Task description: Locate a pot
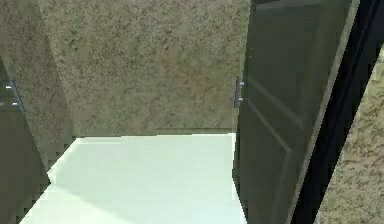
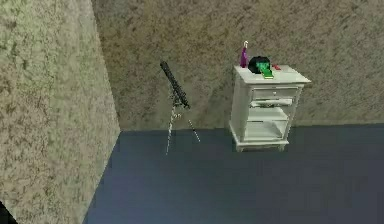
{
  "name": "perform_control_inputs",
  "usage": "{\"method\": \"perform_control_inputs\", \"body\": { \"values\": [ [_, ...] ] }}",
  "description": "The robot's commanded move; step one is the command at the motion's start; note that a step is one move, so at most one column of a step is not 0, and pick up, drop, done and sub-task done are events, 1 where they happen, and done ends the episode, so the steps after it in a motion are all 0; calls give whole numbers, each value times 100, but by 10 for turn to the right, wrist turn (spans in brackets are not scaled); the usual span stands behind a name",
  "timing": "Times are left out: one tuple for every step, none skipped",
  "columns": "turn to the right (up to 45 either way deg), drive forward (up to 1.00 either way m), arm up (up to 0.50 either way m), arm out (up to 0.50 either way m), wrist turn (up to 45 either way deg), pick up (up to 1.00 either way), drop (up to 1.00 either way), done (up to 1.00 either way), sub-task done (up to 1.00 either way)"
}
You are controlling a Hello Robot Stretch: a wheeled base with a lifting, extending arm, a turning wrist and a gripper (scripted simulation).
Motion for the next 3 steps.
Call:
{"method": "perform_control_inputs", "body": {
  "values": [
    [0, 100, 0, 0, 0, 0, 0, 0, 0],
    [-30, 0, 0, 0, 0, 0, 0, 0, 0],
    [0, 90, 0, 0, 0, 0, 0, 0, 0]
  ]
}}
